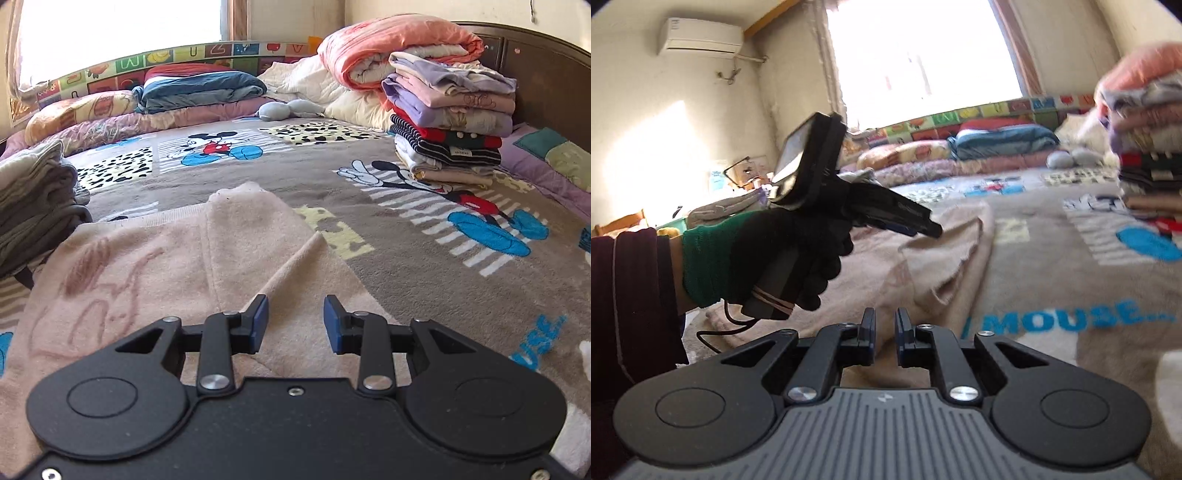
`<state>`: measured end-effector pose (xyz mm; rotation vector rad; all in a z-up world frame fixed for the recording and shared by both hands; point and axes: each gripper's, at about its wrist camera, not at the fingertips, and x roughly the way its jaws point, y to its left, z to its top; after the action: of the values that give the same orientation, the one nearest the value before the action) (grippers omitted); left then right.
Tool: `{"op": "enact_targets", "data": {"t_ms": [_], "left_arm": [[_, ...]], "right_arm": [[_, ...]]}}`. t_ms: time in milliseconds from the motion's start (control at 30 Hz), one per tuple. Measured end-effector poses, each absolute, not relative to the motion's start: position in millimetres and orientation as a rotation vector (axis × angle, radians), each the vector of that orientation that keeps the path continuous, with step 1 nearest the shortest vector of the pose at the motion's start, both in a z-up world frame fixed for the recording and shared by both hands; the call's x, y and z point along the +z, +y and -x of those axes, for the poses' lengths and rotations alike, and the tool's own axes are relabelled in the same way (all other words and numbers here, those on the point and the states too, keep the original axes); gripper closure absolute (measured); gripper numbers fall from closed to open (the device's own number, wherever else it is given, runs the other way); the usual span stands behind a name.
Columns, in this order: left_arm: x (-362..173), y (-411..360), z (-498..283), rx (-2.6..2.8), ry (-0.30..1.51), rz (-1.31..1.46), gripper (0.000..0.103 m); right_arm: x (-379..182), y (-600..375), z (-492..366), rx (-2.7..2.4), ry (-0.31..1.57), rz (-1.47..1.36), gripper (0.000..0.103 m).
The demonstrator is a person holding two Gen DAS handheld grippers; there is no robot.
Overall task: Fold clothes
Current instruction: 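Pull the folded side straight with the right gripper and release it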
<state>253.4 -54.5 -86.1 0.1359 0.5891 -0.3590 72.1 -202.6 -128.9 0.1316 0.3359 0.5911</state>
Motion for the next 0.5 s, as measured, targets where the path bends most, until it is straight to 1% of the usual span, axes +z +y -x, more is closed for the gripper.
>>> {"op": "enact_targets", "data": {"t_ms": [100, 133, 167, 267, 500], "left_arm": [[-95.2, -58.9, -264.9, -0.348, 0.617, -0.154, 0.071], [-98.6, -60.4, -269.1, -0.344, 0.629, -0.159, 0.071], [-102.0, -61.9, -273.3, -0.339, 0.64, -0.165, 0.071], [-109.2, -62.7, -281.7, -0.338, 0.66, -0.15, 0.071], [-111.5, -63.0, -290.3, -0.317, 0.701, -0.124, 0.068]], "right_arm": [[-129.9, -180.1, -83.7, 0.606, 0.285, -0.006, 0.089], [-131.4, -174.9, -88.7, 0.604, 0.285, 0.021, 0.087], [-134.4, -173.1, -95.0, 0.591, 0.311, 0.027, 0.083], [-150.0, -178.8, -116.8, 0.575, 0.45, -0.038, 0.081], [-160.1, -189.1, -120.8, 0.602, 0.469, -0.129, 0.081]]}}
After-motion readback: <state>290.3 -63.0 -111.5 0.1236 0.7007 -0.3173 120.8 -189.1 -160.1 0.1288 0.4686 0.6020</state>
